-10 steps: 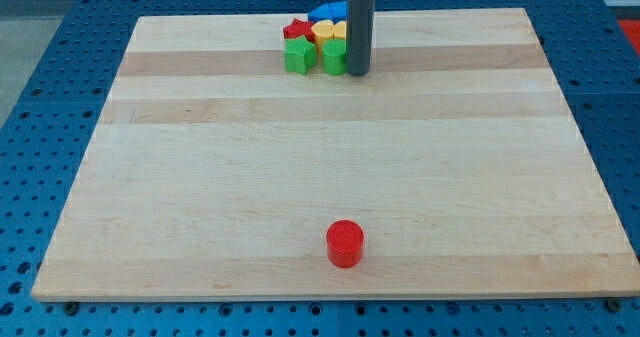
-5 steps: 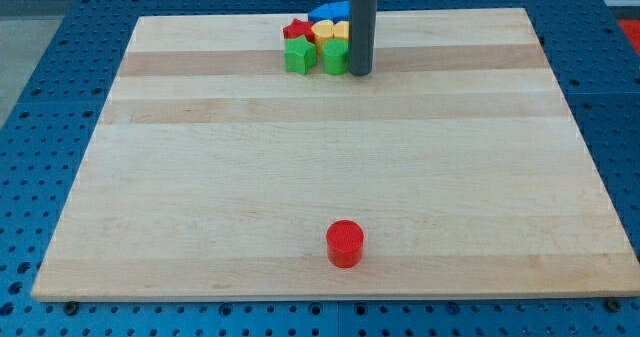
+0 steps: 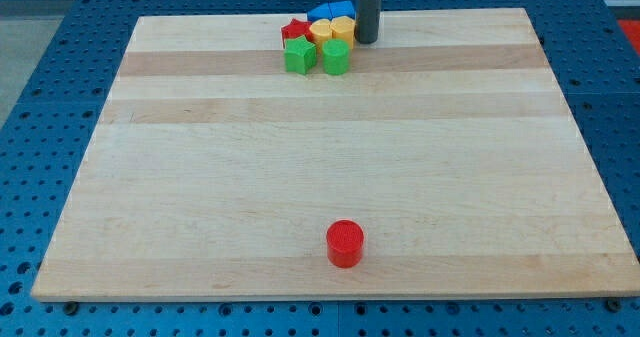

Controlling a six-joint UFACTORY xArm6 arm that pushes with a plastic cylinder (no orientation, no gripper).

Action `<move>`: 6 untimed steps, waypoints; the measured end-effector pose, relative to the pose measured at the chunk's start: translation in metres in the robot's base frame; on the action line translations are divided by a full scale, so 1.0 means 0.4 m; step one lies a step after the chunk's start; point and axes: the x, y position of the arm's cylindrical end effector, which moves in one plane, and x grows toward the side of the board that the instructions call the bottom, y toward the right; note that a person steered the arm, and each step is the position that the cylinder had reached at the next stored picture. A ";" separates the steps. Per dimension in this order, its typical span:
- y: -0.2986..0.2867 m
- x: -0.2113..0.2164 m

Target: Slide the blue cube above to the red star

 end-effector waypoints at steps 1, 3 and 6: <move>0.021 -0.044; 0.039 -0.119; -0.027 -0.121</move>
